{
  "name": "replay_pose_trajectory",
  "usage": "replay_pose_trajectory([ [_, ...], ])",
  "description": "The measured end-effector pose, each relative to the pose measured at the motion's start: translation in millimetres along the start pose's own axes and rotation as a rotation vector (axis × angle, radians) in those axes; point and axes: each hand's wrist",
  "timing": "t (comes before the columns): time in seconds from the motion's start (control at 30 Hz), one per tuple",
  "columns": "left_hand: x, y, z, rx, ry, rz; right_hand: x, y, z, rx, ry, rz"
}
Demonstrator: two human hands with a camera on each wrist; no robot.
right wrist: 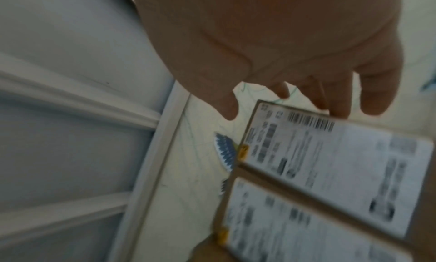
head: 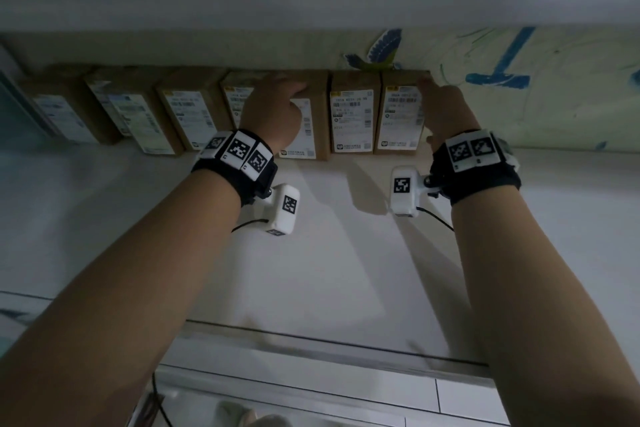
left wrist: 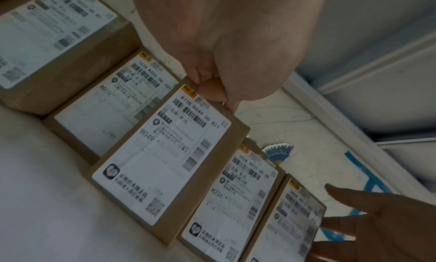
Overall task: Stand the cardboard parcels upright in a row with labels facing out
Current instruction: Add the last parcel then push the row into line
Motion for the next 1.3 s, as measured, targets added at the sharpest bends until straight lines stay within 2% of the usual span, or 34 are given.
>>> replay_pose_trajectory([
  [0.1,-3.7,0.3,-4.2,-0.058,-0.007,0.023,2.4,16.6,14.0,-0.007,-0.043,-0.022],
  [0.27,-3.5,3.4,-5.0,-0.077,0.009,0.044,-17.4,55.8,41.4,0.084,0.182,-0.059],
  [0.4,-7.2,7.9,-10.0,-0.149,0.05,0.032,-32.3,76.2,70.8,0.029,0.343,-0.376],
  [0.5,-8.5,3.4,-24.7,-0.231,0.017,0.067,-43.4,87.8,99.8,-0.042,0.388,-0.49],
  [0.57,-17.2,1.5,-34.4,-0.228,-0.085,0.127,-47.6,94.0,118.1,-0.124,0.385,-0.452],
  [0.67,-47.6,-1.9,-47.6,-0.093,-0.229,0.231,-47.4,101.1,132.6,-0.162,0.435,-0.331],
  [0.77,-91.5,-4.9,-64.0,-0.036,-0.35,0.069,-48.5,110.6,141.8,-0.144,0.47,-0.272],
  [0.87,-122.7,-2.4,-80.8,-0.128,-0.393,-0.06,-55.0,112.2,155.1,-0.136,0.534,-0.263],
  [0.93,-126.7,3.3,-87.9,-0.148,-0.432,-0.034,-59.4,115.4,164.7,-0.092,0.561,-0.236],
  [1.0,-118.7,9.5,-90.1,-0.116,-0.48,0.054,-60.9,118.0,168.9,-0.046,0.565,-0.194],
  [1.07,-118.6,8.9,-90.8,-0.115,-0.445,0.101,-61.7,121.3,174.4,-0.052,0.479,-0.145],
  [1.13,-127.0,6.9,-89.3,-0.146,-0.402,0.089,-63.2,130.4,183.4,-0.114,0.312,-0.144],
  [1.17,-131.2,7.2,-88.5,-0.157,-0.392,0.079,-67.4,138.0,186.6,-0.058,0.289,-0.184],
  [1.23,-135.8,9.1,-90.5,-0.136,-0.339,0.108,-62.5,139.1,190.2,-0.057,0.329,-0.177],
  [1.3,-135.1,11.9,-95.2,-0.073,-0.296,0.138,-63.4,139.1,188.7,0.039,0.527,-0.138],
])
Point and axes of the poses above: each hand's wrist, its own y-axis away from the middle knuckle, its own z-axis out of the palm, x = y × z, and after that the axes turned 5 degrees about x, right-handed
